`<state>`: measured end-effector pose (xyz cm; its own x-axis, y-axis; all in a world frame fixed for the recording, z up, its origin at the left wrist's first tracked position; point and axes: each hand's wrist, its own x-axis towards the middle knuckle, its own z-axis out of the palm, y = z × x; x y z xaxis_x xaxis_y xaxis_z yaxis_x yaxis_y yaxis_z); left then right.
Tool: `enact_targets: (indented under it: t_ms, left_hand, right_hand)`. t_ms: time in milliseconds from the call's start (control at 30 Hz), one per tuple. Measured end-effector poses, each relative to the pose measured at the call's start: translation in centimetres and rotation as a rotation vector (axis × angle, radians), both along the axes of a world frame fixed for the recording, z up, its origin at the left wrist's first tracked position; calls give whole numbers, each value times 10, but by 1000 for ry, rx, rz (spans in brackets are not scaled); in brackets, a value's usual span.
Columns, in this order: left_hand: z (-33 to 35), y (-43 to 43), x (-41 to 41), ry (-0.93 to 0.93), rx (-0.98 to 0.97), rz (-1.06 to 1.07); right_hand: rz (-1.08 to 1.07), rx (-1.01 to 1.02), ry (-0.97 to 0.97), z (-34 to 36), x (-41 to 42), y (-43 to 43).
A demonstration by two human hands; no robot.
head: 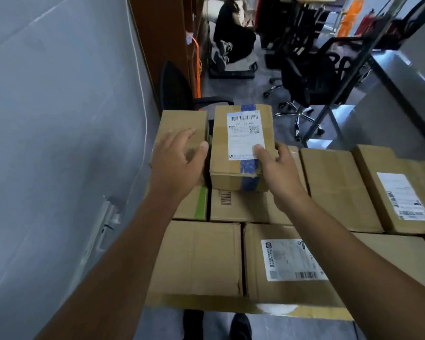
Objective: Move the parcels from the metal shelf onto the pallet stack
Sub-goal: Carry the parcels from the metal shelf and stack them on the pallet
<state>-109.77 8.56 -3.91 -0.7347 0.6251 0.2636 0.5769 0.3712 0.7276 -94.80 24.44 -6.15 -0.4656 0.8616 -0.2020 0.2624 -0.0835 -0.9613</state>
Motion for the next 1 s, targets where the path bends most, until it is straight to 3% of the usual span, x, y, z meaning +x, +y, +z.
enact_targets:
  t_ms: [200, 700, 1000]
  left_hand:
    - [-27, 4, -15, 69, -204, -44]
    - [-25, 1, -15, 63, -191, -73]
    - [-8, 14, 21, 94, -101, -166]
  right_hand:
    - [-10, 11, -43, -8, -20, -1]
    - [18, -5, -99, -5, -16, -2]
    - [-68, 56, -137, 24, 44, -24]
